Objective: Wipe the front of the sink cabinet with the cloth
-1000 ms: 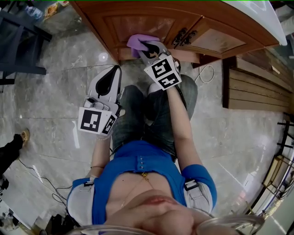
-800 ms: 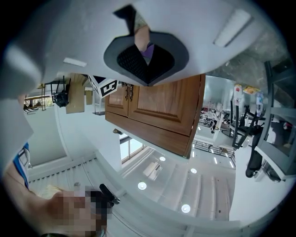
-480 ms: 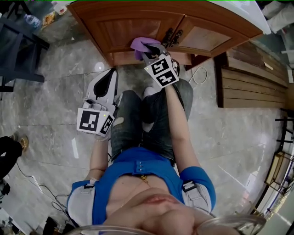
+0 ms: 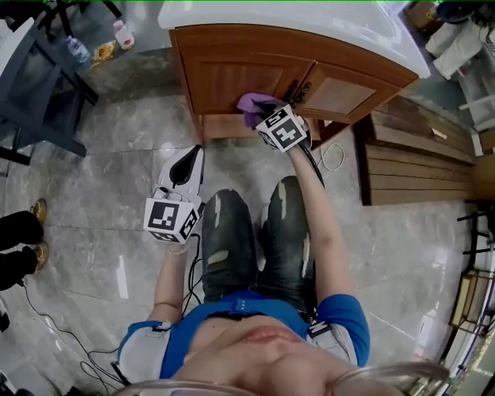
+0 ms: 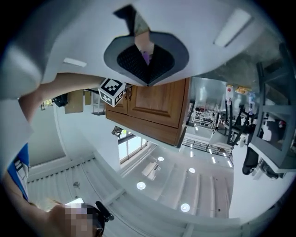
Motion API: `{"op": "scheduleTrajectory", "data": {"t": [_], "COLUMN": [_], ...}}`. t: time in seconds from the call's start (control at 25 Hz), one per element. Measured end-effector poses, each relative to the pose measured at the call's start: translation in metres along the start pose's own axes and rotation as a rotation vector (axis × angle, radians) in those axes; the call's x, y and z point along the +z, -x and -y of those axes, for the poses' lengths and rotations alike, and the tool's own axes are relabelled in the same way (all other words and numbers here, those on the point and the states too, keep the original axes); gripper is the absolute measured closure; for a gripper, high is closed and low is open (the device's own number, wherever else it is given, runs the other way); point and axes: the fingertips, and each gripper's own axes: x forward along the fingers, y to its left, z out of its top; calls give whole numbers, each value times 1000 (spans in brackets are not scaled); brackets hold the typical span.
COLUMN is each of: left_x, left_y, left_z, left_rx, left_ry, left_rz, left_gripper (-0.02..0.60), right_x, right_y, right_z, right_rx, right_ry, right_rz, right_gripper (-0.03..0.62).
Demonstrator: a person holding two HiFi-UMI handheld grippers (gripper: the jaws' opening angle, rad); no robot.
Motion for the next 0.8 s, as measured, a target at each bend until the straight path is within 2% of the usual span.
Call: {"op": "scheduleTrajectory", "data": {"t": [0.08, 0.16, 0.32, 0.4, 0.6, 0.72, 0.8], "left_x": [-8, -16, -34, -38, -14, -3, 20], "left_y": [4, 6, -12, -28, -78, -114, -137], "left_z": [-7, -11, -18, -11, 33, 59, 74], "left_rx": [44, 75, 115, 125, 128, 145, 145], "left_ry": [19, -1, -23, -30, -93, -72, -72], "left_rz": [-13, -25, -13, -12, 10, 24, 39], "left_gripper": [581, 581, 581, 581, 581, 581, 581], "right_x": [-2, -1, 17, 19, 6, -4, -3], "right_y": [4, 13, 42, 59, 98, 127, 153], "right_z": [-3, -6, -4, -4, 7, 24, 36], "right_rx": [-35, -54, -33, -25, 38, 69, 71], "right_ry": [37, 43, -45, -71, -108, -134, -160], "right_rz": [-5, 42, 278, 343, 432, 477, 514], "right_gripper": [537, 537, 537, 537, 537, 537, 537]}}
